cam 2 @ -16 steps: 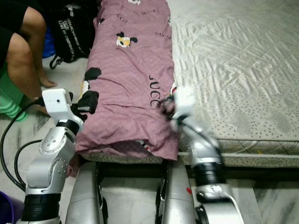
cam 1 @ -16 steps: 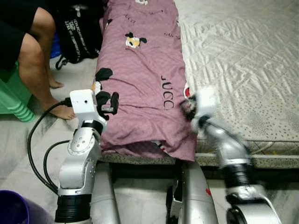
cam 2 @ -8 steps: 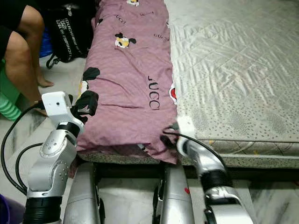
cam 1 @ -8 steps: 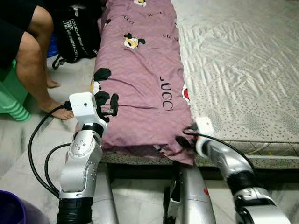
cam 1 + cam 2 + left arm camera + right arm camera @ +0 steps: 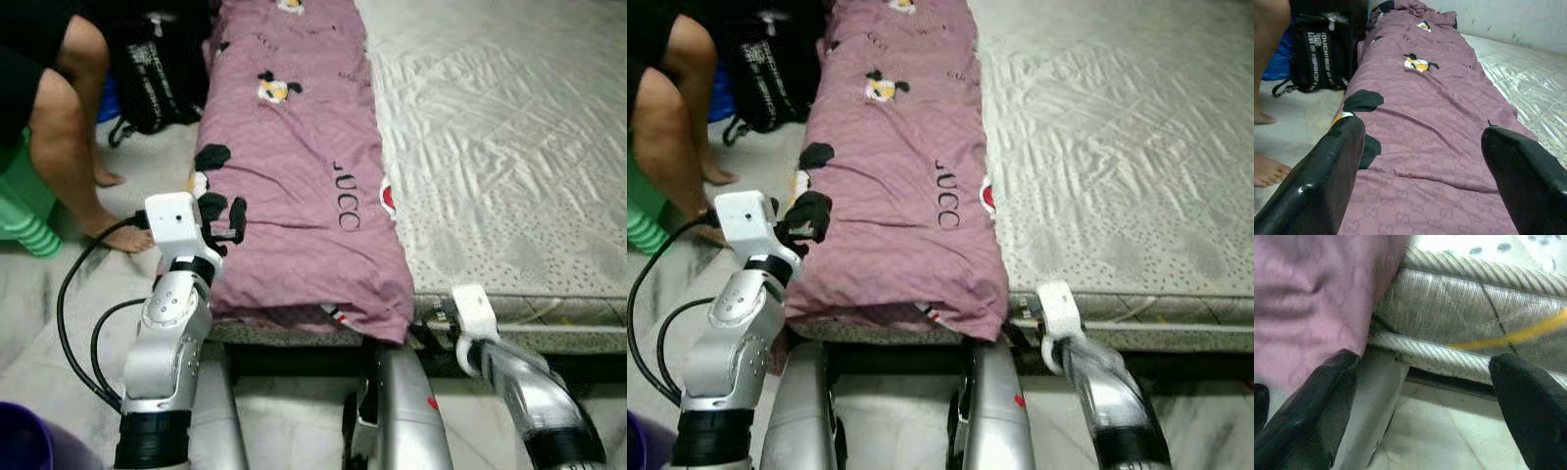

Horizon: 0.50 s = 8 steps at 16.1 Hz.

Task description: Clean up the room

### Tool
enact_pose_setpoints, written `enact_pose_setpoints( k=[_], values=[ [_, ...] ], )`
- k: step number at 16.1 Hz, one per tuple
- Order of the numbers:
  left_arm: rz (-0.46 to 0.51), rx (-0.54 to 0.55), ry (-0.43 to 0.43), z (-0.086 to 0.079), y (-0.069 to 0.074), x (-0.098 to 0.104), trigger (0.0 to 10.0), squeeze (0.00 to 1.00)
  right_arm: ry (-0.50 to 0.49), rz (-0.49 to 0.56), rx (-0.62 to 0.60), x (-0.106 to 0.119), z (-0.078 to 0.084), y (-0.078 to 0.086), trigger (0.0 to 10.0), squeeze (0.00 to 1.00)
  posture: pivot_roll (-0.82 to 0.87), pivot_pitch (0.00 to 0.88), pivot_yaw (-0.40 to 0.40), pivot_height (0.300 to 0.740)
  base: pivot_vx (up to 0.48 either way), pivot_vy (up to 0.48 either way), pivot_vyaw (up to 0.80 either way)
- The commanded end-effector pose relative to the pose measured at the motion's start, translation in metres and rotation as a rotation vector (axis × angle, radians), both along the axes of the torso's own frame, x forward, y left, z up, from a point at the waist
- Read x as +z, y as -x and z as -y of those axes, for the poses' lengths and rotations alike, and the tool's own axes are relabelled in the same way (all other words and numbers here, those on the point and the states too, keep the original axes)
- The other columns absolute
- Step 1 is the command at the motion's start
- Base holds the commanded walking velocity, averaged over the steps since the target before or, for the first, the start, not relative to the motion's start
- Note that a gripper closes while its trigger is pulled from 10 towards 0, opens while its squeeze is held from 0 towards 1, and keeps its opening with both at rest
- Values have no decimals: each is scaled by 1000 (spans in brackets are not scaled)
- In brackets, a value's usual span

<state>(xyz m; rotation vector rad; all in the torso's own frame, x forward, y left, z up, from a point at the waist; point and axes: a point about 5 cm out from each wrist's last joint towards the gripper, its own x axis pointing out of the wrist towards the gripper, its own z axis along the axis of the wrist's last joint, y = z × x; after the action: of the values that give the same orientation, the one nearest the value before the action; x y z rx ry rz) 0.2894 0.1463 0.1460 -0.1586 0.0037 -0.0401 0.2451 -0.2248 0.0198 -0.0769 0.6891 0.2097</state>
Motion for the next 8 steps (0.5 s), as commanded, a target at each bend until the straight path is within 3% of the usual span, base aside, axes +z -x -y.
enact_pose_setpoints(
  k=[1,2,3,5,6,7,8],
  values=[
    [11,-1,-13,-2,-2,1,10000,0,10,81,-71,8,6,8,10000,1000,26,79,-9,550,0,0,0],
    [13,-1,-13,-2,-3,2,10000,0,17,117,-93,12,7,11,10000,1000,26,79,-9,550,0,0,0],
    [22,4,-18,-3,-6,2,10000,0,33,226,-153,26,9,10,10000,1000,9,60,2,550,0,0,0],
    [60,25,-30,-5,-10,7,10000,0,47,546,-236,80,1,-11,10000,1000,-3,30,13,550,0,0,0],
    [74,35,-35,-7,-11,9,10000,0,44,614,-231,94,-5,-19,10000,1000,-6,14,16,550,0,0,0],
    [98,48,-40,-9,-13,12,10000,0,22,715,-215,117,-18,-32,10000,384,-6,0,17,550,0,0,0],
    [104,50,-42,-9,-15,13,10000,0,2,759,-208,128,-26,-39,10000,0,-4,0,18,550,0,0,0]
  ],
)
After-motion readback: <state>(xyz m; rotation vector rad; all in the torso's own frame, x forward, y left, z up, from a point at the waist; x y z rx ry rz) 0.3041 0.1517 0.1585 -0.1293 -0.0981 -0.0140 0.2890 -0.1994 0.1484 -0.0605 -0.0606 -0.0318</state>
